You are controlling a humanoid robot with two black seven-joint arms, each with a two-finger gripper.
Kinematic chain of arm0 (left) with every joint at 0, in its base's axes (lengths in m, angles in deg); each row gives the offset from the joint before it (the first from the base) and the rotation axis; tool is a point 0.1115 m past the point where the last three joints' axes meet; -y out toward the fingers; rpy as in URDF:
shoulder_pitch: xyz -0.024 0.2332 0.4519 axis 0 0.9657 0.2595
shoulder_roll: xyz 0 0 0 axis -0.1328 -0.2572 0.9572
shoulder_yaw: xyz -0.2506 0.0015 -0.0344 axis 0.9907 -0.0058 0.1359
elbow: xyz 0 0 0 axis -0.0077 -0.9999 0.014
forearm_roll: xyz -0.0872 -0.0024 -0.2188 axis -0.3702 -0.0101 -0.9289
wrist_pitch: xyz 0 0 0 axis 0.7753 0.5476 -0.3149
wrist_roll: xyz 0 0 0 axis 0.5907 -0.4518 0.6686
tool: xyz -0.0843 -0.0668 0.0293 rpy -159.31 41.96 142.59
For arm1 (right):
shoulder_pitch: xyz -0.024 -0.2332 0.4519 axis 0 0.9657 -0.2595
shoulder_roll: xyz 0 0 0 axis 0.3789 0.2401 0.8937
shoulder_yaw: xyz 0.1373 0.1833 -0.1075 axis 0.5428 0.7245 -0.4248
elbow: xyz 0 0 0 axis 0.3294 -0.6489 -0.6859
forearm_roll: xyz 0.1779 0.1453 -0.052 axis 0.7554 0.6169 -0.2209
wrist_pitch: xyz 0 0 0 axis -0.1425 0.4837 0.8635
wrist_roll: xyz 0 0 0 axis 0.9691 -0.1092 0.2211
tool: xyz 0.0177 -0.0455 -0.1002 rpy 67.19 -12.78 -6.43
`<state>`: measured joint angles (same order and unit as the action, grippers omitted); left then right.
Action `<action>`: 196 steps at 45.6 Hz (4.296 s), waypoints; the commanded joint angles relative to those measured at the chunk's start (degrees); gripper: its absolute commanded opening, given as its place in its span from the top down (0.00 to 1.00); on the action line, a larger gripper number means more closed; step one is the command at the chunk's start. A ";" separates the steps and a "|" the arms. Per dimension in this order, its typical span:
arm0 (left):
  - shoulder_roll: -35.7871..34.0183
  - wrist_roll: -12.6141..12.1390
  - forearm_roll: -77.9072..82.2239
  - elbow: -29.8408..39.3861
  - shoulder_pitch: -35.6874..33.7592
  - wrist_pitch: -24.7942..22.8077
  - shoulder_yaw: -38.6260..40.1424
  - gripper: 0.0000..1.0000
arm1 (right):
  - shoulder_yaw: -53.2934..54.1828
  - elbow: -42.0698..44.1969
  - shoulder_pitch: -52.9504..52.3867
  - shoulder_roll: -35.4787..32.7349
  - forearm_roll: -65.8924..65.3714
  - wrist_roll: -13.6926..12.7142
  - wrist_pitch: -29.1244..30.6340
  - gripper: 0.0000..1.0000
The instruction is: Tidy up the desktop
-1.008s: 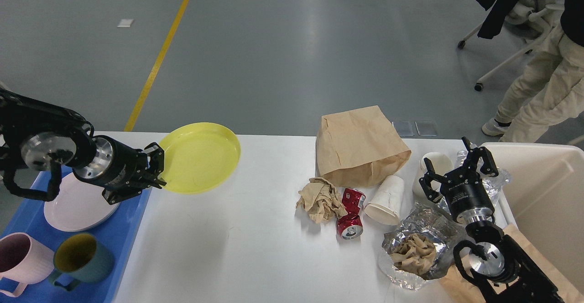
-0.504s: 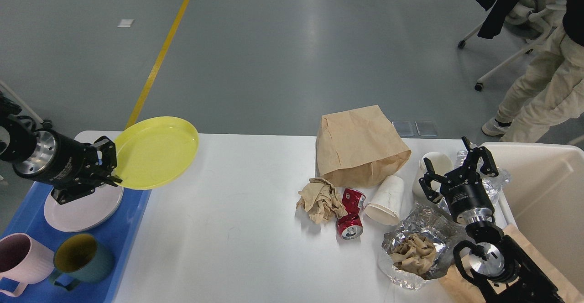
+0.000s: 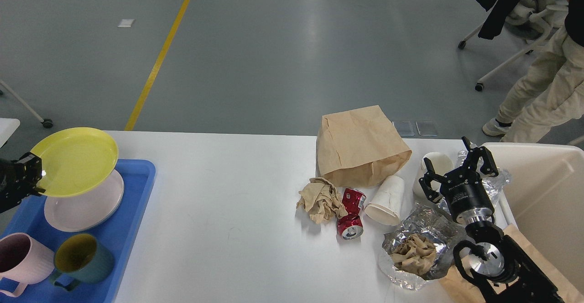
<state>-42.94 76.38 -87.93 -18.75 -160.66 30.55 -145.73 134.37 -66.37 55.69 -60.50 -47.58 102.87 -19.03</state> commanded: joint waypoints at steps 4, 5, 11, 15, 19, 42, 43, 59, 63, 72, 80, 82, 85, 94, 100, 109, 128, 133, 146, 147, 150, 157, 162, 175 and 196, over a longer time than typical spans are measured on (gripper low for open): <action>3.44 -1.64 0.11 -9.72 8.41 1.55 4.16 1.00 | 0.00 -0.01 0.00 0.00 0.00 0.00 0.00 0.00; 3.88 -1.64 0.12 -10.60 8.94 2.52 4.25 1.00 | 0.00 -0.01 0.00 0.00 0.00 0.00 0.00 0.00; 6.43 -1.55 1.34 -12.63 12.89 7.36 5.65 1.00 | 0.00 -0.01 0.00 0.00 0.00 0.00 0.00 0.00; 6.87 -1.64 2.92 -12.63 13.16 7.98 6.36 1.00 | 0.00 -0.01 0.00 0.00 0.00 0.00 0.00 0.00; 7.75 -1.90 4.24 -12.63 13.33 8.50 6.45 1.00 | 0.00 -0.01 0.00 0.00 0.00 0.00 0.00 0.00; 9.25 -1.99 4.69 -12.37 16.15 9.29 8.12 1.00 | 0.00 -0.01 0.00 0.00 0.00 0.00 0.00 0.00; 9.33 -1.99 4.77 -12.28 16.15 9.29 8.12 1.00 | 0.00 -0.01 0.00 0.00 0.00 0.00 0.00 0.00; 9.42 -1.91 4.86 -12.01 16.15 8.94 9.17 0.76 | 0.00 -0.01 0.00 0.00 0.00 0.00 0.00 0.00; 9.33 -1.99 4.86 -12.01 16.06 9.47 9.35 0.42 | 0.00 -0.01 0.00 0.00 0.00 0.00 0.00 0.00; 9.25 -1.90 4.86 -12.01 15.88 9.29 9.35 0.12 | 0.00 -0.01 0.00 0.00 0.00 0.00 0.00 0.00; 8.90 -1.82 5.30 -12.01 14.83 8.42 10.40 0.05 | 0.00 -0.01 0.00 0.00 0.00 0.00 0.00 0.00; 8.55 -1.90 5.48 -12.01 14.39 8.42 12.33 0.04 | 0.00 -0.01 0.00 0.00 0.00 0.00 0.00 0.00; 7.58 -1.12 5.48 -12.01 12.73 8.42 17.76 0.04 | 0.00 -0.01 0.00 0.00 0.00 0.00 0.00 0.00; 1.78 -0.76 6.18 -12.45 16.23 8.07 48.95 0.04 | 0.00 -0.01 0.00 0.00 0.00 0.00 0.00 0.00; 2.74 -0.85 6.36 -12.10 23.07 6.49 76.54 0.04 | 0.00 -0.01 0.00 0.00 0.00 0.00 0.00 0.00; 10.11 0.73 7.59 -12.02 27.66 1.56 103.28 0.04 | 0.00 -0.01 0.00 0.00 0.00 0.00 0.00 0.00; 26.81 17.79 33.31 15.23 61.05 0.77 145.56 0.04 | 0.00 -0.01 0.00 0.00 0.00 0.00 0.00 0.00; 31.30 15.51 40.98 15.14 64.92 -0.02 152.43 0.04 | 0.00 -0.01 0.00 0.00 0.00 0.00 0.00 0.00; 34.20 8.64 40.98 14.97 69.76 -1.34 160.42 0.04 | 0.00 -0.01 0.00 0.00 0.00 0.00 0.00 0.00; 34.73 8.99 40.98 14.97 69.76 -1.34 161.30 0.04 | 0.00 -0.01 0.00 0.00 0.00 0.00 0.00 0.00; 36.92 9.08 40.90 14.88 69.94 -1.43 163.07 0.04 | 0.00 -0.01 0.00 0.00 0.00 0.00 0.00 0.00; 38.86 9.08 40.90 14.53 69.94 -1.43 163.42 0.04 | 0.00 -0.01 0.00 0.00 0.00 0.00 0.00 0.00; 39.13 8.91 40.98 14.44 69.58 -1.34 162.63 0.04 | 0.00 -0.01 0.00 0.00 0.00 0.00 0.00 0.00; 39.22 9.17 41.69 14.26 68.36 -0.90 162.63 0.04 | 0.00 -0.01 0.00 0.00 0.00 0.00 0.00 0.00; 36.67 10.48 41.95 4.51 66.60 -13.63 162.90 0.04 | 0.00 -0.01 0.00 0.08 0.00 0.00 0.00 0.00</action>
<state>-5.00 85.61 -46.18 -10.52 -94.62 23.98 17.24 134.37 -66.38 55.69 -60.50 -47.58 102.87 -19.03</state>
